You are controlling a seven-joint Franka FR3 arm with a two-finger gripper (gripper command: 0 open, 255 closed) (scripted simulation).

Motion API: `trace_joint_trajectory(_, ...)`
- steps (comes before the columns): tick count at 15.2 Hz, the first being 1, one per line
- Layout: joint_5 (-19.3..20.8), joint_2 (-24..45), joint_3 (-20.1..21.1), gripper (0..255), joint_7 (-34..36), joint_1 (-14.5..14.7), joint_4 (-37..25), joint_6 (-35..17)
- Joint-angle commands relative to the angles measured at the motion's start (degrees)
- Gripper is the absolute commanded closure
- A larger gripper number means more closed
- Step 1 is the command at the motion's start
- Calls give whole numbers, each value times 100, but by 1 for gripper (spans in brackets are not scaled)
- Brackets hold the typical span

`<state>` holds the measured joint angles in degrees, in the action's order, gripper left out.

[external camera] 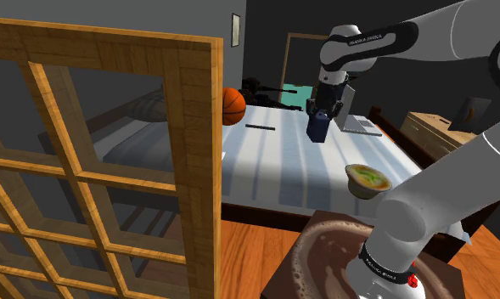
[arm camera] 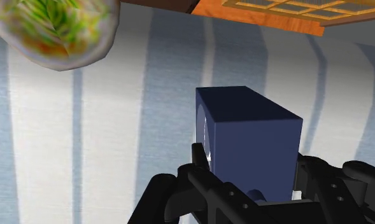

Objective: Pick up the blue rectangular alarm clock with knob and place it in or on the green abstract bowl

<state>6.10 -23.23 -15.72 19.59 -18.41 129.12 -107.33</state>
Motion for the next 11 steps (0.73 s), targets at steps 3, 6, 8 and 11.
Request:
trace_joint_trajectory(3, 249, -825, -98, 255, -174, -227, 583, 217)
trace_joint_trajectory(6, 442, -1426, -191, 255, -346, -428, 941, 442)
trace_joint_trajectory(8, 577, -1819, -263, 255, -479, -572, 1145, 619)
trace_joint_trajectory(11, 784, -2391, -383, 255, -711, -809, 1399, 916)
